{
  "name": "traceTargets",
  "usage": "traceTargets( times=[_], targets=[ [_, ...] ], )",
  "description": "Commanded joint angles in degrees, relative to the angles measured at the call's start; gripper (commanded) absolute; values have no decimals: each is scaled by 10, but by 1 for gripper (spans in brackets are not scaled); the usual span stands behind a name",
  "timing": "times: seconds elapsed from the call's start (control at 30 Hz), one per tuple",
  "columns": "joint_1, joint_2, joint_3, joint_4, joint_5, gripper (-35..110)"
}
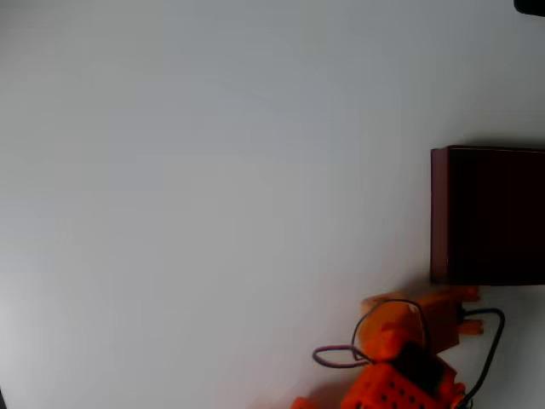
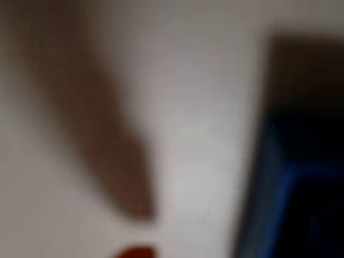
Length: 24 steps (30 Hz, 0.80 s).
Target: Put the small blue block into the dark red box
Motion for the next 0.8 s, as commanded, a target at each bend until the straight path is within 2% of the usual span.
traceTargets(
  times=[0.0,0.1,0.43,0.57,0.77],
  targets=[
    [31,-19,11,-41,-33,9],
    [47,-25,6,-48,-60,0],
    [59,20,20,-32,-92,0],
    [92,96,-24,47,-149,0],
    [140,83,-162,60,-263,0]
  ],
)
